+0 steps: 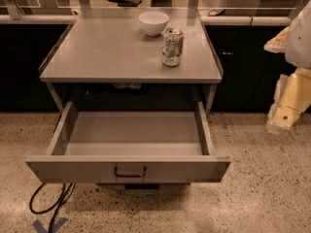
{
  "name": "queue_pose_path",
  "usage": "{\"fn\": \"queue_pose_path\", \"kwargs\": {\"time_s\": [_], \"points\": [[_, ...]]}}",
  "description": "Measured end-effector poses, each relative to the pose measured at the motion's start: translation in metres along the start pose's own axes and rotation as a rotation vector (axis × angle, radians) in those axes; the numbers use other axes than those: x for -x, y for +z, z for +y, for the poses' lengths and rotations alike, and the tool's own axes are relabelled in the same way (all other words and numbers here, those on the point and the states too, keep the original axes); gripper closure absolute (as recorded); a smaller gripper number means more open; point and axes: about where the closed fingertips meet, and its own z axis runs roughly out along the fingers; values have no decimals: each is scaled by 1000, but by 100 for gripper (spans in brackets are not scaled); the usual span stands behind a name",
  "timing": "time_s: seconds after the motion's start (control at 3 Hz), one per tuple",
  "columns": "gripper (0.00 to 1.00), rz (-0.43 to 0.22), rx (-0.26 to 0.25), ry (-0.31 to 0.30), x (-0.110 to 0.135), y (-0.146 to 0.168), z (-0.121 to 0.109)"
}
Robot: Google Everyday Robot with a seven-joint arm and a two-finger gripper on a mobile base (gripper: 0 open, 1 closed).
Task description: Close top drawer
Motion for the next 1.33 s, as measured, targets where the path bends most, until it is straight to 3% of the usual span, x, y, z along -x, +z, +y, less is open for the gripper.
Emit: {"fn": "queue_pose_path", "kwargs": {"time_s": [0.33,0.67,1.0,1.33], "points": [[0,-8,-14,-7,0,1,2],[0,-75,-5,-42,2,28,25],[0,-200,57,-33,-2,96,63],[0,-344,153,13,3,185,108]]}}
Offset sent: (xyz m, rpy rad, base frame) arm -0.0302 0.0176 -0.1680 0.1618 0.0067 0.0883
